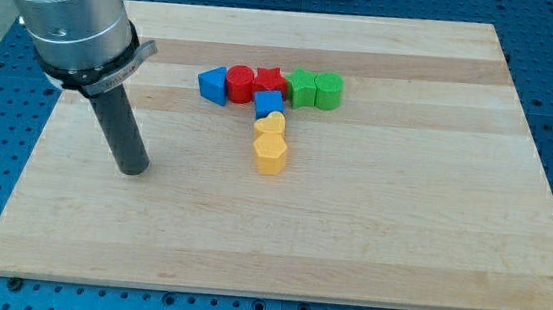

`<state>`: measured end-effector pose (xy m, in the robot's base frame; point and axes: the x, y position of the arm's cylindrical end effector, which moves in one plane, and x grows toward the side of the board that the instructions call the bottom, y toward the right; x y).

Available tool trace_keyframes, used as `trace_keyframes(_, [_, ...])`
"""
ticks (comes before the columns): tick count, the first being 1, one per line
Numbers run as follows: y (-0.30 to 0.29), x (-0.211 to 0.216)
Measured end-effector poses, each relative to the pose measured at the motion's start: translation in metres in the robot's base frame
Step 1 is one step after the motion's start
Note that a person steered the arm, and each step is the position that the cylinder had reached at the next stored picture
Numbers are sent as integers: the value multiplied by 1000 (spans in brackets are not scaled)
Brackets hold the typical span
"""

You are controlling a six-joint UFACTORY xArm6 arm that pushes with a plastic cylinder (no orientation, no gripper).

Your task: Move the yellow hexagon diagonally to the yellow heart

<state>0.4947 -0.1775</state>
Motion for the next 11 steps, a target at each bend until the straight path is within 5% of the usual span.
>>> trace_keyframes(1, [-1, 0])
trace_keyframes(5, [146, 18])
trace_keyframes(11, [204, -20])
